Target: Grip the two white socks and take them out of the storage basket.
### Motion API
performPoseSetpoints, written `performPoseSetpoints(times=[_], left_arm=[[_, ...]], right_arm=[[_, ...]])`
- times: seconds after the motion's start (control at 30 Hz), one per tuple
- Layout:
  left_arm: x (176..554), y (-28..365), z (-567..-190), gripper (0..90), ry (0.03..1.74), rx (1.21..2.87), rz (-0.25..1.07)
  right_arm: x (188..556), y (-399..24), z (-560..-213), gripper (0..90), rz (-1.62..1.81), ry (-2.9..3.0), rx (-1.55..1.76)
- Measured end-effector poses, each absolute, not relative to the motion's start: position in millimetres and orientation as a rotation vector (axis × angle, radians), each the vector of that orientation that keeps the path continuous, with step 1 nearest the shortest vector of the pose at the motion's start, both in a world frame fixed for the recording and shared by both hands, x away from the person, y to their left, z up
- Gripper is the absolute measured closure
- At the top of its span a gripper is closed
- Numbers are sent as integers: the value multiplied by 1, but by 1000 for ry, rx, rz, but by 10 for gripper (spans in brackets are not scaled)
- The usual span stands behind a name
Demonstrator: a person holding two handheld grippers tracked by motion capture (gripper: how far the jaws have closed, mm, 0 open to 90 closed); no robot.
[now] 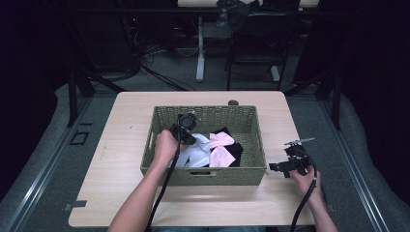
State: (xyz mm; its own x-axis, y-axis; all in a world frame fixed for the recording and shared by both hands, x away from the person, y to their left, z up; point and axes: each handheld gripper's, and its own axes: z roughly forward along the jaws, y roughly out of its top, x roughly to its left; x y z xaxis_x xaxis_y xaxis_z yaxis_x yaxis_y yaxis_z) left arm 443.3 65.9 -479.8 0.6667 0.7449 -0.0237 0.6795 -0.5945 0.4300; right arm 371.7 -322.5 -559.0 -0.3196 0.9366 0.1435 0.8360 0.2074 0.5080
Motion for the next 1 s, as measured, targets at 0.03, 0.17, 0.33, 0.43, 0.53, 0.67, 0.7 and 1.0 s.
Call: performPoseSetpoints(times=[0.03, 0.17, 0.33, 0.43, 0.53, 0.67, 0.7, 1.0], left_arm=[[442, 68, -476, 848, 1117, 2467, 230], [437, 76, -459, 846, 1106, 2432, 270], [433, 88, -435, 841, 1089, 2401, 293], [432, 93, -428, 844, 1092, 2377, 292], [431, 99, -419, 846, 1082, 2365, 292], [431, 103, -411, 850, 1077, 2347, 288], [432, 105, -406, 850, 1079, 2341, 288], [437, 103, -388, 853, 1065, 2374, 263]], right_arm=[[372, -322, -559, 69, 760, 2278, 1705], [371, -321, -559, 68, 758, 2278, 1702], [372, -322, -560, 69, 746, 2280, 1701], [372, -322, -560, 69, 756, 2273, 1707], [371, -321, -558, 69, 755, 2280, 1693], [371, -321, -559, 69, 766, 2262, 1708], [371, -321, -559, 69, 757, 2270, 1707], [371, -322, -559, 69, 754, 2276, 1703]])
